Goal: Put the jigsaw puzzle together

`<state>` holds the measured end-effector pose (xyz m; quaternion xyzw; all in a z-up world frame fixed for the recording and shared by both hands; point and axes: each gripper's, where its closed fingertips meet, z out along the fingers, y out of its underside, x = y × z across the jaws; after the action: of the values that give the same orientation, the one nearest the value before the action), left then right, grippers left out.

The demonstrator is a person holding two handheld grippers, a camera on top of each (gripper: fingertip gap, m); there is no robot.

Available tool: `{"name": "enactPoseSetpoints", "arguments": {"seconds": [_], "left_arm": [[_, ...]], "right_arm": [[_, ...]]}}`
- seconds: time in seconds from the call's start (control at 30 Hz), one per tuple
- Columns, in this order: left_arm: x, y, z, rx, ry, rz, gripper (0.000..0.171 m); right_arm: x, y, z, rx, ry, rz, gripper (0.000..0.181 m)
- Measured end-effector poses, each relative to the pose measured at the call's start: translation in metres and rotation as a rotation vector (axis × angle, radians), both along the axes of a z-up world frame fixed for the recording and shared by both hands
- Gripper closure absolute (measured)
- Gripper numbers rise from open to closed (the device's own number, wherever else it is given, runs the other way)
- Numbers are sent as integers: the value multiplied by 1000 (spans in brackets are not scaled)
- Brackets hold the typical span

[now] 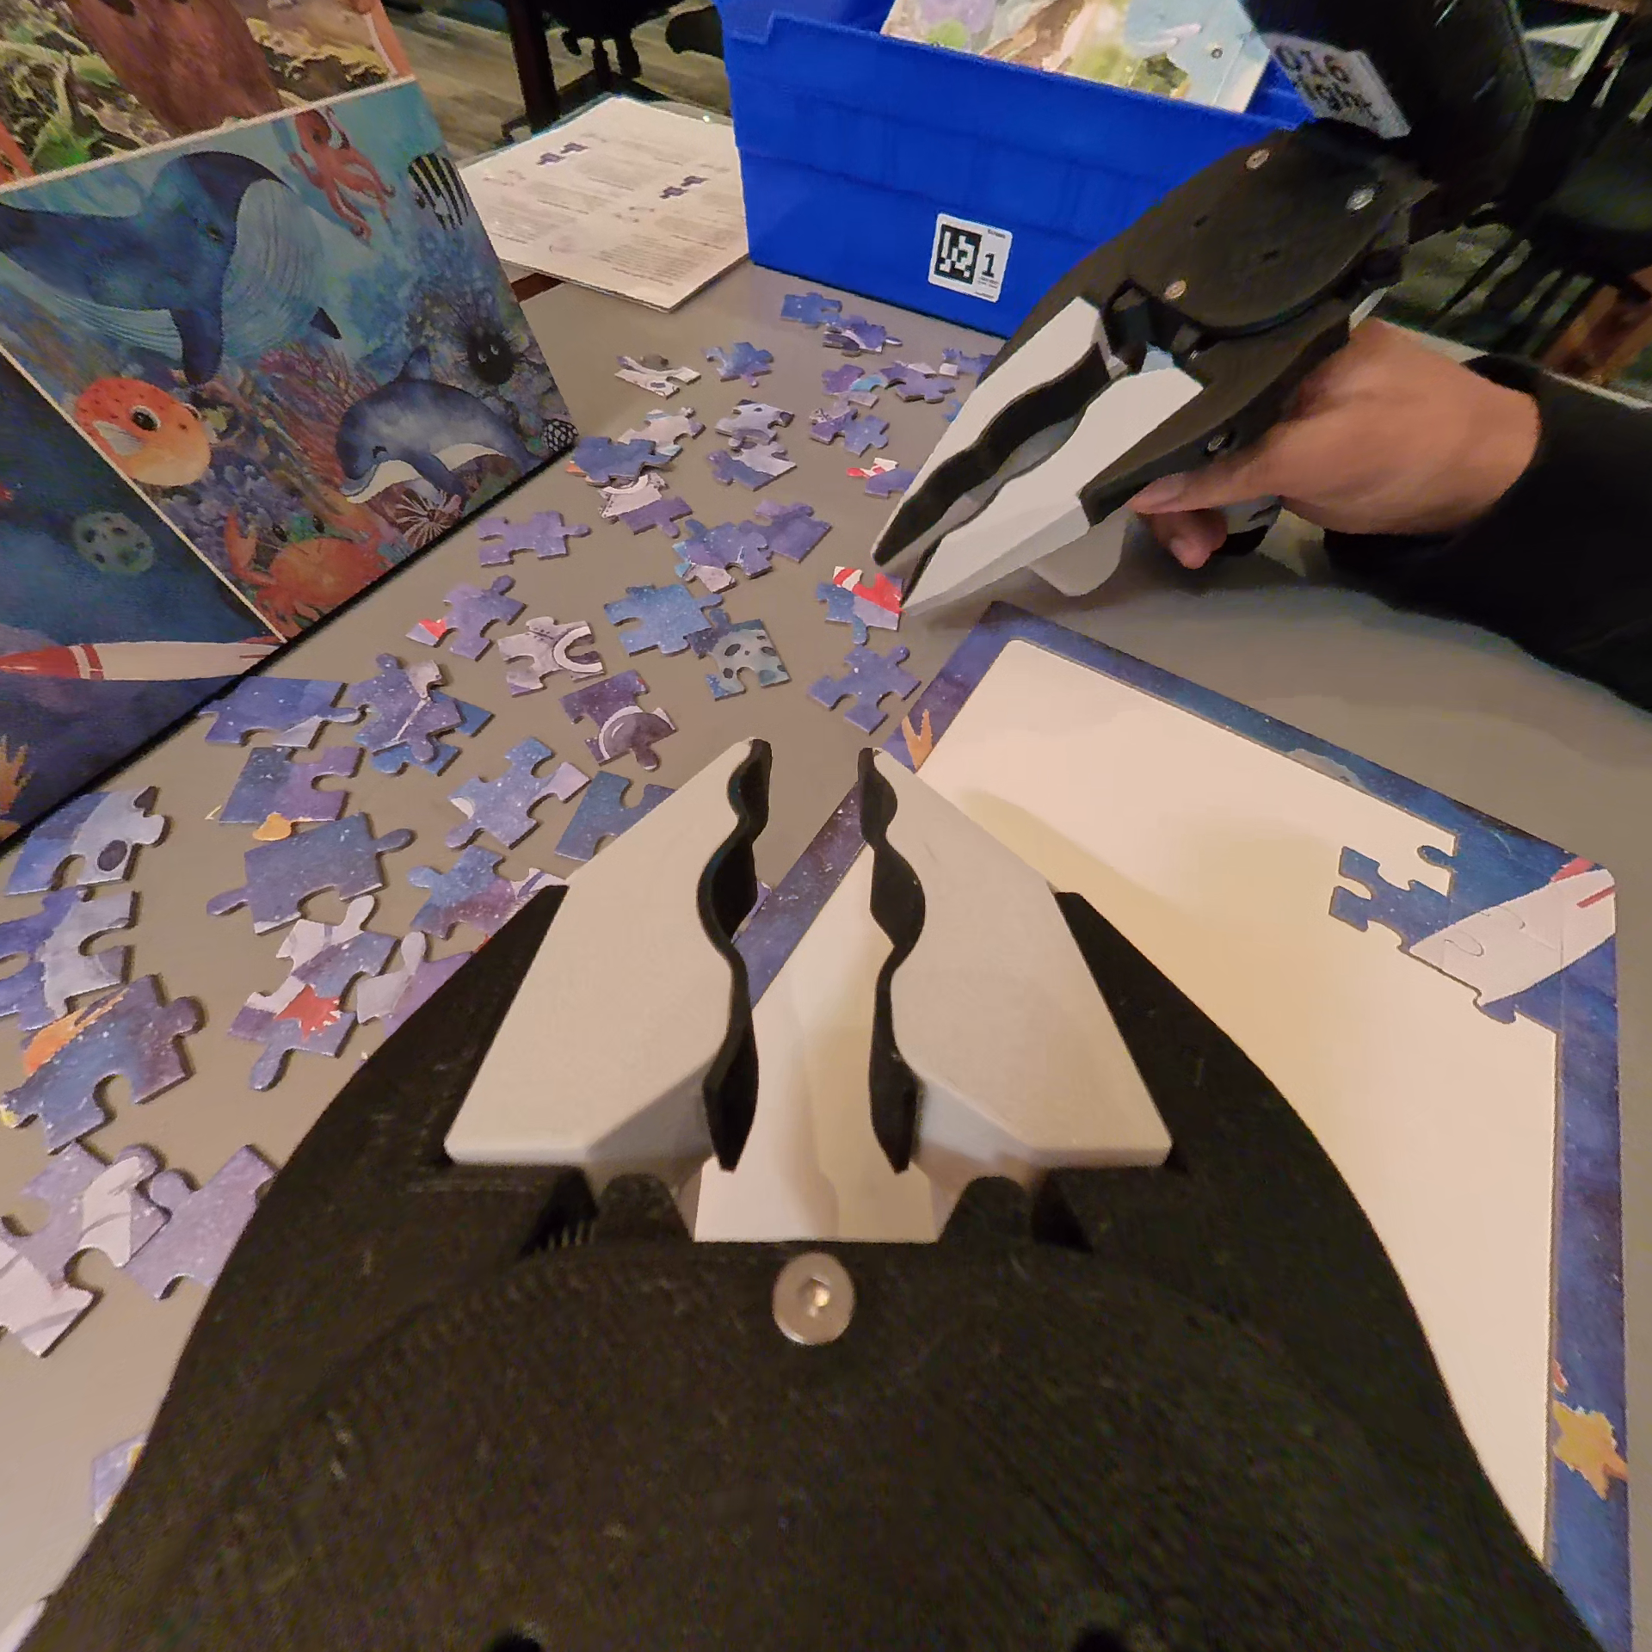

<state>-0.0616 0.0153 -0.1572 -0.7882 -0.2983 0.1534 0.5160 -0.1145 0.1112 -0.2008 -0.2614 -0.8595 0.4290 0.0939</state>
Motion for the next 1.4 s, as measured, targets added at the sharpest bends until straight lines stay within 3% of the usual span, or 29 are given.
{"name": "enactPoseSetpoints", "arguments": {"seconds": [0.93, 1.17, 1.27, 1.4], "left_arm": [[0, 0, -1, -5, -2, -4, 152], [-1, -2, 0, -7, 5, 9, 153], [-8, -15, 17, 20, 86, 92, 164], [-18, -49, 54, 164, 204, 249, 171]], "right_arm": [[-4, 8, 12, -5, 77, -22, 158], [-15, 26, 29, -19, 154, -78, 158], [-26, 49, 52, -52, 239, -156, 160], [-34, 75, 83, -179, 304, -242, 162]]}}
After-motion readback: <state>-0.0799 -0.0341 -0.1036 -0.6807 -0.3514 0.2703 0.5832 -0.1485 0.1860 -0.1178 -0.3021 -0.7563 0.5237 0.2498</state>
